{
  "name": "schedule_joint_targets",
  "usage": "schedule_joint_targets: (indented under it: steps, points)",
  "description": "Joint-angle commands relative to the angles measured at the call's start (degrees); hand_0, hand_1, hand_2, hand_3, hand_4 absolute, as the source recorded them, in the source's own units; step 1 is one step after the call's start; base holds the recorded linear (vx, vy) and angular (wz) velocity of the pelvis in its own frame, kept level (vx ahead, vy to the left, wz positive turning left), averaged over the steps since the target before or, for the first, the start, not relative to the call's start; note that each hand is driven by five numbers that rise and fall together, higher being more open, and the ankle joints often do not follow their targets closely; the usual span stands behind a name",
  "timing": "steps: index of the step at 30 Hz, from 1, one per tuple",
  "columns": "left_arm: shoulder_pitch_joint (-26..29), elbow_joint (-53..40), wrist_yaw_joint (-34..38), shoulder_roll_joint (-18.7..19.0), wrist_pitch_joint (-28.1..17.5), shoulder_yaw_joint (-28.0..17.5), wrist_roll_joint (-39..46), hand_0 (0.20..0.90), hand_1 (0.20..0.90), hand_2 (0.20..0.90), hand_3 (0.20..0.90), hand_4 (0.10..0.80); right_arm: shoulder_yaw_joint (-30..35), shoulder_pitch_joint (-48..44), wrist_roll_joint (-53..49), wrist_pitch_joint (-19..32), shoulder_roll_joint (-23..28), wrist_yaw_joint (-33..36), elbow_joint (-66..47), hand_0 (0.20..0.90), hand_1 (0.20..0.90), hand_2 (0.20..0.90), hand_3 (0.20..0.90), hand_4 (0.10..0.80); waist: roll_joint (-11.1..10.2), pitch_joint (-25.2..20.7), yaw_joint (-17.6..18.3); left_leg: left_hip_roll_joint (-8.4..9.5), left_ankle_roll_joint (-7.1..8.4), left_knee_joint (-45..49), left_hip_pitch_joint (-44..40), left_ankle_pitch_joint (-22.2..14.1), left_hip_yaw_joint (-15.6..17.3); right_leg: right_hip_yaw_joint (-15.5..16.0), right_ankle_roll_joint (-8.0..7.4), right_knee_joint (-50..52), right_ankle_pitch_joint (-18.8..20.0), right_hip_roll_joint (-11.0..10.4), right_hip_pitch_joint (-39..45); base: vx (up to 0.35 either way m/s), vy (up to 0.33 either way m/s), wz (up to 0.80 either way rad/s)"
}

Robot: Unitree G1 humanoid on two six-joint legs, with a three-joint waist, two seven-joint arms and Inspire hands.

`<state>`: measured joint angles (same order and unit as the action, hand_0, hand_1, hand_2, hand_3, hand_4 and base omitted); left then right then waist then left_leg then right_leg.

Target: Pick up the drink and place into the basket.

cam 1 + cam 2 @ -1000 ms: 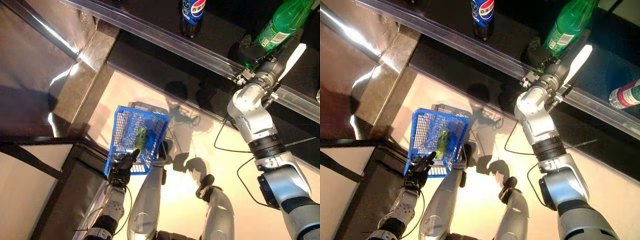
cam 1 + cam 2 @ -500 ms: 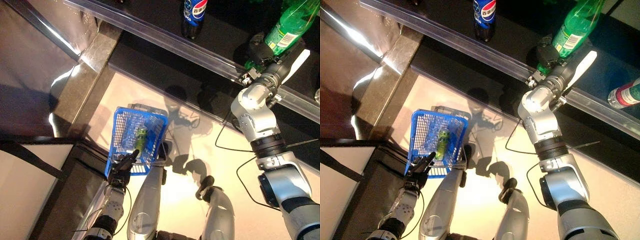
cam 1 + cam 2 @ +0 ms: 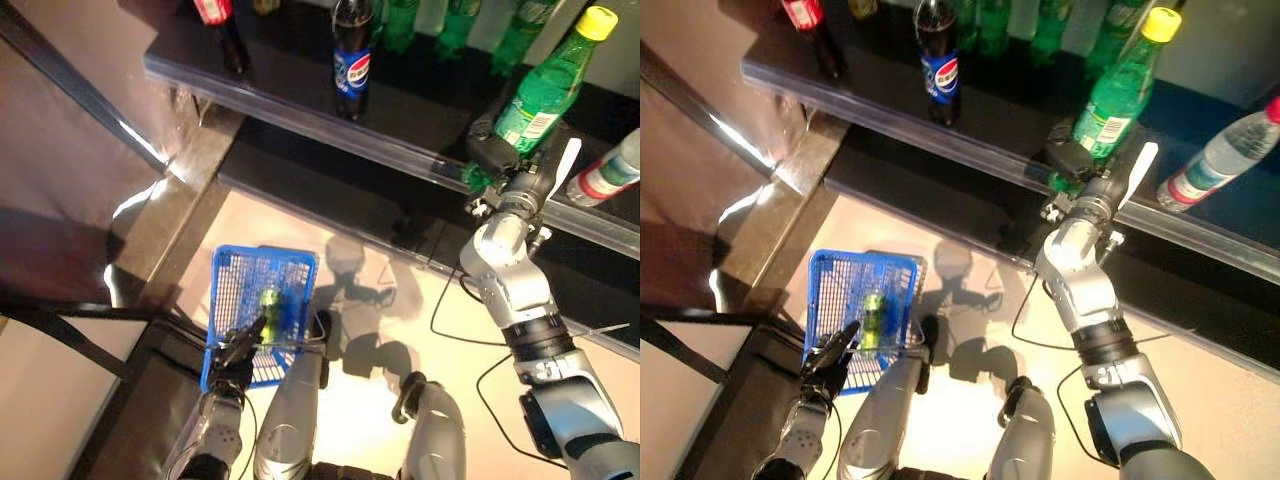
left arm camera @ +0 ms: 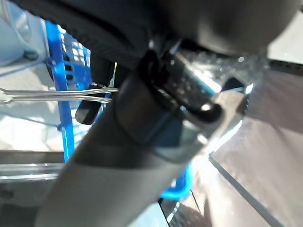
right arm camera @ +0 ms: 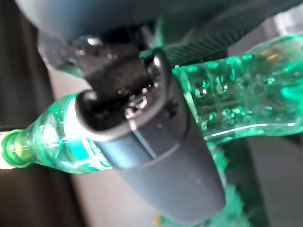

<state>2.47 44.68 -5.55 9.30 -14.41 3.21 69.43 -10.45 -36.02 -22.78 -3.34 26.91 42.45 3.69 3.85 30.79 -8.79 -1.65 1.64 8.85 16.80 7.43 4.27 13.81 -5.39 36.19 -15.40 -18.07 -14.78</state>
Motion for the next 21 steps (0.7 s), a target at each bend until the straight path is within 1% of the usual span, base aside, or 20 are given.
schedule_joint_targets:
  steps: [1,6,10,14,15,17,18,19,21]
  points:
    - [-5.5,-12.9,-8.1,2.4,-5.5,-1.5,-0.1,0.300,0.300,0.300,0.200,0.100,2.3,-8.1,6.3,5.0,4.9,-8.1,-15.8,0.300,0.300,0.300,0.200,0.100,2.8,-6.2,0.3,-2.86,4.19,7.1,-6.1,-6.1,-4.4,1.7,3.57,-1.7,1.2,1.7,3.1,0.047,0.019,-0.10]
    - [-7.3,-21.1,-9.4,2.5,-3.9,-2.4,0.9,0.300,0.300,0.300,0.200,0.100,-0.6,-2.6,2.7,3.2,3.5,-15.0,-21.4,0.300,0.300,0.300,0.200,0.100,3.2,-9.7,0.3,-3.46,4.86,3.9,-8.9,-3.6,-4.6,2.3,4.15,-4.6,1.3,3.0,6.5,0.050,0.020,0.03]
    - [-8.7,-26.1,-11.9,3.1,-3.6,-2.5,1.4,0.300,0.300,0.300,0.200,0.100,-3.8,0.3,0.3,2.1,1.7,-20.0,-24.0,0.300,0.300,0.300,0.200,0.100,3.2,-11.2,-0.1,-3.63,5.12,2.5,-10.6,-2.7,-5.2,3.0,4.36,-5.7,1.3,3.4,8.4,0.035,0.011,-0.03]
    - [-9.9,-30.6,-12.9,3.7,-3.2,-2.6,0.6,0.300,0.300,0.300,0.200,0.100,-6.5,2.4,-2.2,0.7,0.8,-23.2,-26.0,0.300,0.300,0.300,0.200,0.100,3.1,-12.1,-0.7,-3.63,5.23,1.6,-11.6,-2.6,-5.7,3.7,4.29,-6.8,1.5,3.5,9.8,0.006,-0.001,0.05]
    - [-10.1,-33.8,-12.9,4.5,-3.0,-2.6,-0.3,0.300,0.300,0.300,0.200,0.100,-8.3,3.5,-2.1,0.2,0.4,-24.1,-26.5,0.300,0.300,0.300,0.200,0.100,3.0,-12.4,-1.1,-3.52,5.23,1.2,-11.9,-2.6,-6.0,4.1,4.16,-7.2,1.6,3.5,10.2,-0.004,-0.001,0.17]
    - [-9.8,-37.4,-13.1,5.3,-2.6,-2.3,-0.4,0.300,0.300,0.300,0.200,0.100,-9.8,3.9,-2.8,-0.5,0.2,-25.4,-26.6,0.300,0.300,0.300,0.200,0.100,3.0,-12.6,-1.6,-3.46,5.26,0.9,-12.0,-2.5,-6.2,4.5,4.09,-7.5,1.8,3.5,10.5,-0.014,0.000,0.20]
    - [-9.7,-40.4,-13.8,5.8,-3.1,-1.9,0.1,0.300,0.300,0.300,0.200,0.100,-11.1,4.0,-3.5,-1.2,-0.2,-26.2,-26.5,0.300,0.300,0.300,0.200,0.100,3.0,-12.6,-2.1,-3.34,5.28,0.7,-12.0,-2.4,-6.6,4.9,4.01,-8.0,2.0,3.5,10.9,-0.015,0.001,0.17]
    - [-9.7,-41.7,-13.4,6.1,-2.9,-1.8,0.1,0.300,0.300,0.300,0.200,0.100,-11.6,4.2,-3.1,-0.9,-0.3,-26.0,-26.4,0.300,0.300,0.300,0.200,0.100,3.0,-12.6,-2.3,-3.31,5.28,0.5,-12.0,-2.4,-6.7,5.1,3.95,-8.2,2.0,3.5,11.1,-0.030,-0.019,0.17]
    - [-9.4,-47.4,-13.4,7.4,-3.3,-1.5,0.1,0.300,0.300,0.300,0.200,0.100,-13.4,4.1,-3.0,-1.0,-0.9,-25.9,-26.1,0.300,0.300,0.300,0.200,0.100,2.8,-12.5,-3.4,-3.09,5.30,-0.1,-12.1,-2.5,-7.4,6.1,3.74,-9.2,2.5,3.5,11.7,-0.045,-0.047,0.19]
